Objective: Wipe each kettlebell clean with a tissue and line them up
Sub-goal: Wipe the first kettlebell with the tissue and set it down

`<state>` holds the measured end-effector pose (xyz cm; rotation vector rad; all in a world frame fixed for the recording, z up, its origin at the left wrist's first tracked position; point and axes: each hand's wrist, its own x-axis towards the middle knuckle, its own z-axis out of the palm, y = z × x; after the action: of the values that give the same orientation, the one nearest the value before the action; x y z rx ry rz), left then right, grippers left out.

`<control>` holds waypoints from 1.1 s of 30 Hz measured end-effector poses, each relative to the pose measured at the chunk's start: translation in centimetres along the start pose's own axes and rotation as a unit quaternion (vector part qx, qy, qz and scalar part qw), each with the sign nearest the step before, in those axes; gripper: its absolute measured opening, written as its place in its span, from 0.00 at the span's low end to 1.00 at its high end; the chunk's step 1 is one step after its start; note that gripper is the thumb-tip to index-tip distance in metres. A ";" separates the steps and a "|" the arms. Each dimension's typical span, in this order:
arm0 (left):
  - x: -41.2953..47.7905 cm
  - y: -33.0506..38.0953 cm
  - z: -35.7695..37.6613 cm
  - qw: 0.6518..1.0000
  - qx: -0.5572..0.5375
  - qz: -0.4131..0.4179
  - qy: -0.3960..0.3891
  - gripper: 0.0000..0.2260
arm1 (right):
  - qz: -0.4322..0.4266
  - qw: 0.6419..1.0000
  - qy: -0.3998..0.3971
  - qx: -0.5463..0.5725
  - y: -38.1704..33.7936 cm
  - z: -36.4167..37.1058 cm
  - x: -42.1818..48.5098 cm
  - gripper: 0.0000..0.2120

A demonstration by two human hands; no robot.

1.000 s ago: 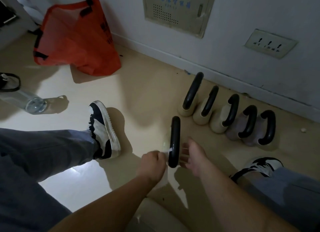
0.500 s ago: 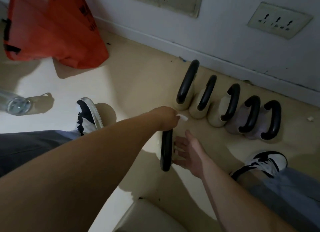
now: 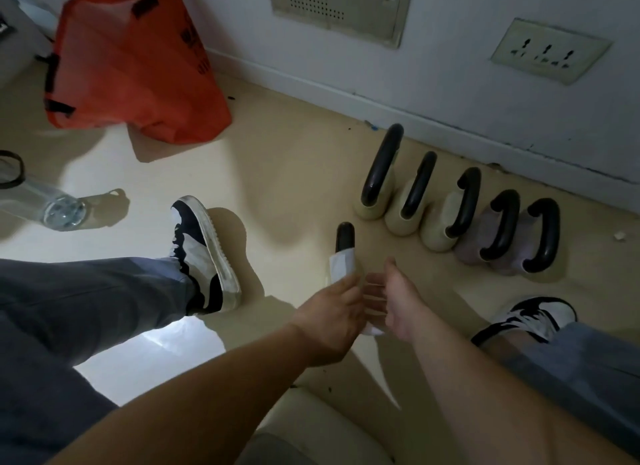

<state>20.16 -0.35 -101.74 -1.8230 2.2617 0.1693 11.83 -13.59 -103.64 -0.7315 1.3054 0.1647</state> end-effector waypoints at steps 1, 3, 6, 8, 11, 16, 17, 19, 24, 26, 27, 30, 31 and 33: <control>-0.6 0.6 0.5 1.000 0.014 -0.001 0.014 0.09 | -0.004 1.000 -0.001 -0.009 0.1 0.1 -0.4 0.32; -1.3 1.4 1.0 0.999 0.030 -0.005 0.037 0.09 | -0.007 0.999 0.002 -0.037 0.4 0.4 -0.8 0.33; -2.6 2.6 1.9 1.000 0.013 0.025 -0.007 0.07 | 0.002 0.997 0.006 -0.072 0.8 0.8 -1.4 0.34; -4.4 3.1 3.0 0.995 0.000 0.060 -0.078 0.06 | 0.003 0.996 0.002 -0.094 1.0 0.9 -1.7 0.35; -7.1 2.3 4.7 0.987 -0.066 0.013 -0.146 0.09 | -0.014 0.995 0.011 -0.101 1.0 1.2 -2.3 0.34; -5.4 -1.2 3.9 0.732 -0.474 -0.488 -0.003 0.18 | -0.041 0.994 0.034 -0.091 1.3 1.5 -1.7 0.33; -4.4 -1.9 3.4 0.648 -0.543 -0.532 0.046 0.20 | -0.047 0.994 0.038 -0.092 1.4 1.4 -1.6 0.32; -2.3 -3.4 2.2 0.516 -0.640 -0.559 0.106 0.20 | -0.056 0.994 0.042 -0.081 1.3 1.1 -1.3 0.31; 2.7 -6.3 0.2 0.377 -0.762 -0.513 0.117 0.21 | -0.073 0.995 0.051 -0.049 0.0 1.3 -0.8 0.29; 4.1 -6.0 -0.6 0.328 -0.807 -0.476 0.122 0.22 | -0.081 0.995 0.053 -0.038 -0.7 1.6 -0.6 0.28; 4.6 -5.4 -0.8 0.302 -0.826 -0.458 0.127 0.23 | -0.086 0.994 0.054 -0.031 -1.0 1.8 -0.5 0.28; 3.8 -2.0 0.3 0.320 -0.819 -0.461 0.118 0.27 | -0.088 0.995 0.049 -0.016 -1.5 2.3 -0.5 0.30; 2.9 -1.0 0.9 0.356 -0.794 -0.480 0.111 0.27 | -0.086 0.995 0.050 -0.018 -1.5 2.4 -0.5 0.30; 0.9 0.5 1.5 0.450 -0.739 -0.492 0.095 0.25 | -0.085 0.994 0.058 -0.024 -1.3 2.6 -0.7 0.30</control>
<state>19.69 -0.76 -103.43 -3.4370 0.0434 2.1988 14.40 -12.90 -102.33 -0.8992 1.3456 0.0165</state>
